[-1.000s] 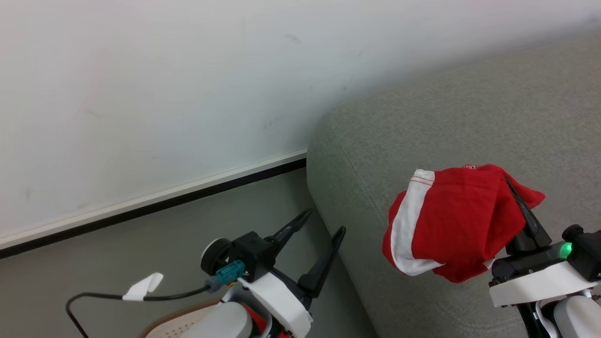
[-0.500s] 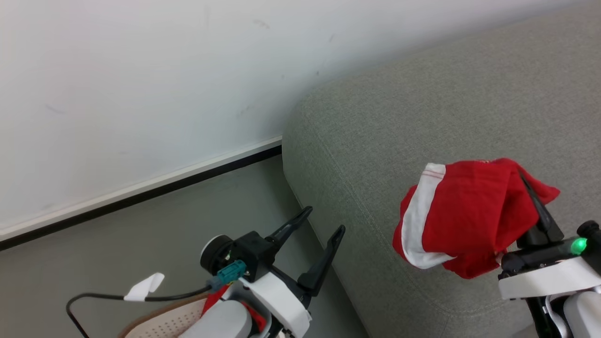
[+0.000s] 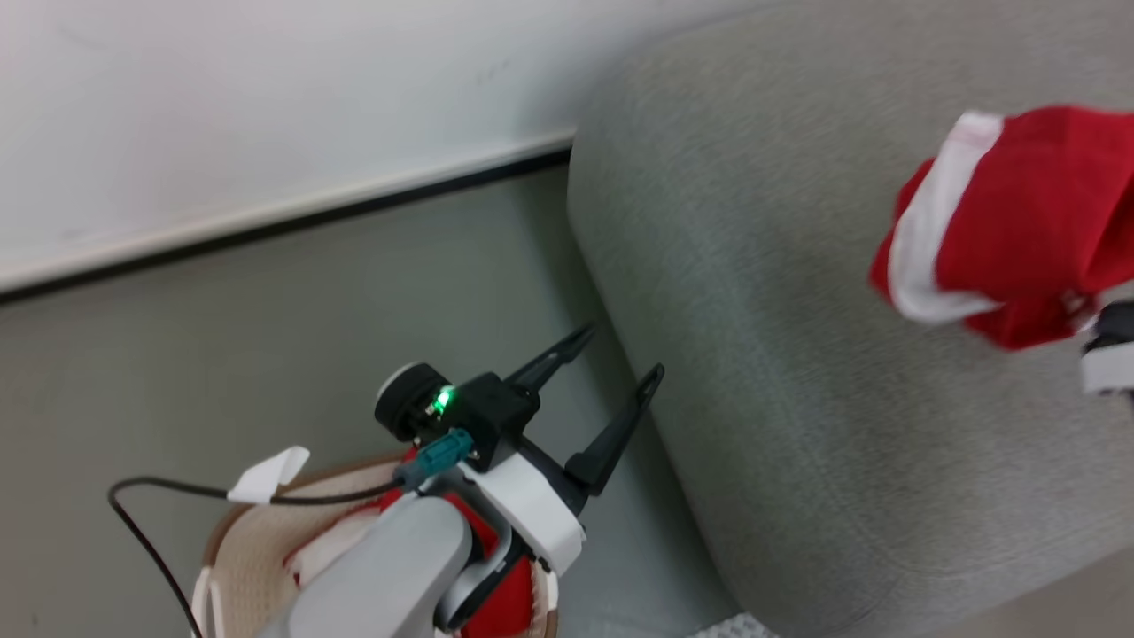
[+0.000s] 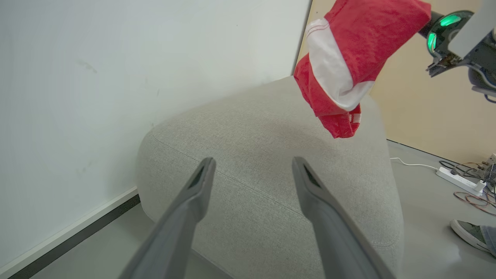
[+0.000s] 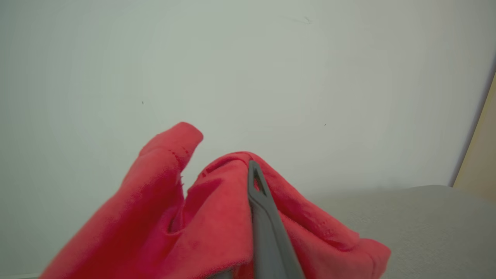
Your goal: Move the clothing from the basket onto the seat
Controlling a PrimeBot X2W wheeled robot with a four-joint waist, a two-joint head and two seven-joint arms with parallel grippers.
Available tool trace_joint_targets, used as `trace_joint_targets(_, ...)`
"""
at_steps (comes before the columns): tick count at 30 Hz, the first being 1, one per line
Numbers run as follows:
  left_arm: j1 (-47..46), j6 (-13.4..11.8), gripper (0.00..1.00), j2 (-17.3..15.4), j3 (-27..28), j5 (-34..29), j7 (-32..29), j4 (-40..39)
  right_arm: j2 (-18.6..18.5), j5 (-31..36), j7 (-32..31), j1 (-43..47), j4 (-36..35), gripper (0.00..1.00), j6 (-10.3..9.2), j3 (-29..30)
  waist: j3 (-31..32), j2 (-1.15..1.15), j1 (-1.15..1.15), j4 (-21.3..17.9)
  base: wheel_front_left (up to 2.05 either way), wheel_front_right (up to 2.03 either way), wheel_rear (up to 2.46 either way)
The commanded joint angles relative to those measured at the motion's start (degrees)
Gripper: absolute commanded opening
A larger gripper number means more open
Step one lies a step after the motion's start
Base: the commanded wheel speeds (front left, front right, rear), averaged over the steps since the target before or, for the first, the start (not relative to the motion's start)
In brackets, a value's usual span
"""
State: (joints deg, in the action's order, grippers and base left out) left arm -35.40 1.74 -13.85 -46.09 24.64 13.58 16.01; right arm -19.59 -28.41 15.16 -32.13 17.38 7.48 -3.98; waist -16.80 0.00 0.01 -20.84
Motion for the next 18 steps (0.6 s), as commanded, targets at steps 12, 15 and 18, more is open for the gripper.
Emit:
trace_joint_targets(12, -7.48, 0.12, 1.00, -1.86, 0.41, -3.19, -1.77, -3.16, -5.84, -2.55, -0.02, -13.40, 6.08, 0.00, 0.03, 8.58, -17.57, 0.00, -0.01, 9.53, 0.00, 0.00, 0.00)
trace_joint_targets(15, -8.65, -0.01, 1.00, -1.56, 0.57, -3.33, -1.51, -3.43, -7.74, -2.75, -0.02, -15.46, 8.85, 0.00, 0.03, 8.83, -19.52, 0.00, -0.01, 10.61, 0.00, 0.00, 0.00)
trace_joint_targets(18, -9.12, -0.07, 1.00, -1.35, 0.68, -3.23, -1.09, -3.36, -9.18, -2.13, -0.02, -16.75, 12.36, 0.00, 0.03, 8.21, -20.80, 0.00, -0.01, 11.43, 0.00, 0.00, 0.00)
